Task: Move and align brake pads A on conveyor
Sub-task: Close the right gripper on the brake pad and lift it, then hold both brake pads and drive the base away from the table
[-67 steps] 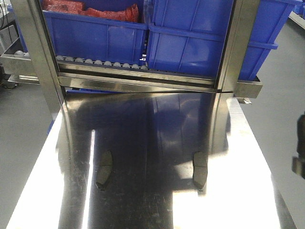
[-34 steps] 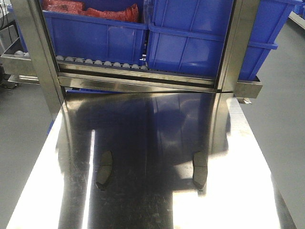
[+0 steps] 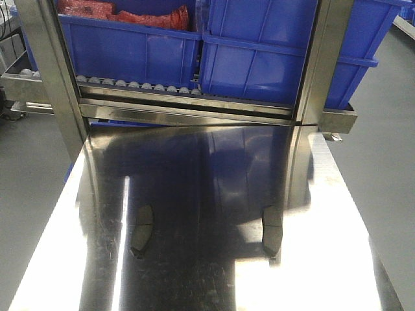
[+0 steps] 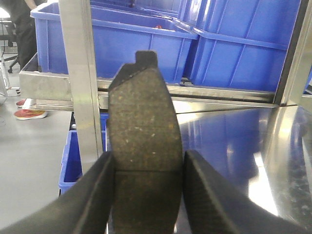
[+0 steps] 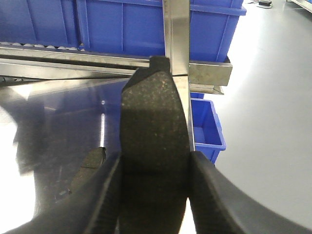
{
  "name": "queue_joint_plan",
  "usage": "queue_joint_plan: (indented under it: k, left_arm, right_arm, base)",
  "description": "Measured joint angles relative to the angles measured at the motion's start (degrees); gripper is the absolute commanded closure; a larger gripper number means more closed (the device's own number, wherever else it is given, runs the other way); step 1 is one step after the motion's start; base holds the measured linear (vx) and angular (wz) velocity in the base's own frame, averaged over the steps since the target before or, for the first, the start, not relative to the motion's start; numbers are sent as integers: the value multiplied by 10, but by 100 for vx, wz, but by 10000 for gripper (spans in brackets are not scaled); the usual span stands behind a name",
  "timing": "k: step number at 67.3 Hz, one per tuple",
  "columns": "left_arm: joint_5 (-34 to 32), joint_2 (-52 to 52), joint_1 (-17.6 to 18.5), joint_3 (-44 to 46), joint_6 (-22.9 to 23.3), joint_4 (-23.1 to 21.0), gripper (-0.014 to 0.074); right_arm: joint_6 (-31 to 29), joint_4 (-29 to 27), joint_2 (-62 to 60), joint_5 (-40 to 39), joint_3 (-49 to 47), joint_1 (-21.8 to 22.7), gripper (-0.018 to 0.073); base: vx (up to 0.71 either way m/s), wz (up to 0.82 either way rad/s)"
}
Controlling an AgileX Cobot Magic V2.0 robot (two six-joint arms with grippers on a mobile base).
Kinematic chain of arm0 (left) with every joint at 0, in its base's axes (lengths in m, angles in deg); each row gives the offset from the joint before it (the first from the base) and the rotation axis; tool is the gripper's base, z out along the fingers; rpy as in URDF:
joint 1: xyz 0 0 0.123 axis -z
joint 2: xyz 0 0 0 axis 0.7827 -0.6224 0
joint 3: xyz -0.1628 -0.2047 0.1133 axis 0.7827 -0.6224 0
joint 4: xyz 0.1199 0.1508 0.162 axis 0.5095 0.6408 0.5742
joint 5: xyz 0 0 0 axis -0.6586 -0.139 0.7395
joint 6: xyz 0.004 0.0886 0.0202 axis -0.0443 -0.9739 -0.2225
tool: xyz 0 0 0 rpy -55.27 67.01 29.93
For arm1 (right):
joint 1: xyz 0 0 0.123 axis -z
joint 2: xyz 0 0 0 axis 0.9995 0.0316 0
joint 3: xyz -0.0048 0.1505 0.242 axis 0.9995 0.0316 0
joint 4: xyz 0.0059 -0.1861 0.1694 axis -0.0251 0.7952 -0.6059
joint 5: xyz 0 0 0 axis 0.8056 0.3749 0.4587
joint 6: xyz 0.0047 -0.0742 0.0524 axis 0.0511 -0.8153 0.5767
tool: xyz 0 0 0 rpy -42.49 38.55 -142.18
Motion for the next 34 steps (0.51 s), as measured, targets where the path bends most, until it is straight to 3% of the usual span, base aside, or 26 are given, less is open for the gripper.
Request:
queue_joint_plan:
  k: [34]
  left_arm:
    - [0,0,0,0,0,0,602]
  right_arm:
    - [0,0,0,1,0,0,566]
  base:
    - [0,1]
